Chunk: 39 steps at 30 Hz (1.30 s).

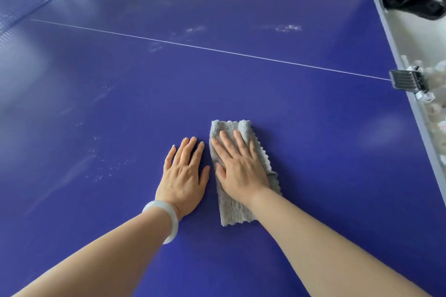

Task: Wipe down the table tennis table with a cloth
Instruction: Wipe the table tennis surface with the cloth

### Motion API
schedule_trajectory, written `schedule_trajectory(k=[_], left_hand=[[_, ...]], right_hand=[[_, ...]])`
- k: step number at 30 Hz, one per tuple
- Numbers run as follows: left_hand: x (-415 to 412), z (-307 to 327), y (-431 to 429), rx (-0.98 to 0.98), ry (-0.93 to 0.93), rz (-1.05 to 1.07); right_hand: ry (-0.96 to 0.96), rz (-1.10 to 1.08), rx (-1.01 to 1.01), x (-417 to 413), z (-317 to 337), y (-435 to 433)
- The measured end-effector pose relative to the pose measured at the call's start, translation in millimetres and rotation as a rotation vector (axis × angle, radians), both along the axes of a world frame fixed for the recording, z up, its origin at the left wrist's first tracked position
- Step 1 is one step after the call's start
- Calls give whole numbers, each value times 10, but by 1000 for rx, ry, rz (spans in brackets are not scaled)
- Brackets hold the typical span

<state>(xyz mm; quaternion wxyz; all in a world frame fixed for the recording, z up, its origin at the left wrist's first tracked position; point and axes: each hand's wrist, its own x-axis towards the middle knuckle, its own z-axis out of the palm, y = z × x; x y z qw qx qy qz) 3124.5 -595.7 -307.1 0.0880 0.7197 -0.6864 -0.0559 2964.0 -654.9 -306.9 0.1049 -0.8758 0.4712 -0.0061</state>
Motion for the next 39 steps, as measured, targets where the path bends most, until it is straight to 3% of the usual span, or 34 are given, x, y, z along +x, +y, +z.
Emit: schedule_trajectory(k=[3,7,10,12,15,17,19,22,26,28,31,33,35,36,39], left_hand=[[-7,5,10,13,6,4],[-15,3,6,31,7,14],[-20,18,0,49,3,13],[-22,32,7,55,6,13],[-17,61,10,62,9,13],[-16,65,9,67,22,7],[-22,61,7,68,27,10],[-14,62,0,73,20,17],[-6,47,3,84,11,7],[-8,48,-2,82,12,7],[-10,54,-1,74,4,-2],[-8,60,4,79,1,-8],[-3,57,2,81,6,-9],[-3,54,0,82,4,-8],[-18,43,-8,81,-16,-13]], right_hand=[[47,130,-57,-548,22,-288],[130,-402,-82,-1431,60,-1118],[105,-700,-27,-1144,108,-1366],[58,-568,-14,-638,69,-1219],[31,32,-12,-142,-9,-707],[46,249,-7,-327,25,-773],[64,132,-42,-734,43,-1174],[154,-287,-66,-1212,70,-1934],[178,-469,61,-854,145,-2569],[160,-368,83,-391,186,-2664],[115,-32,78,255,156,-2297],[62,215,94,222,94,-1910],[28,280,58,-197,72,-1880],[40,185,1,-450,70,-1963],[63,-385,-77,-984,113,-2279]])
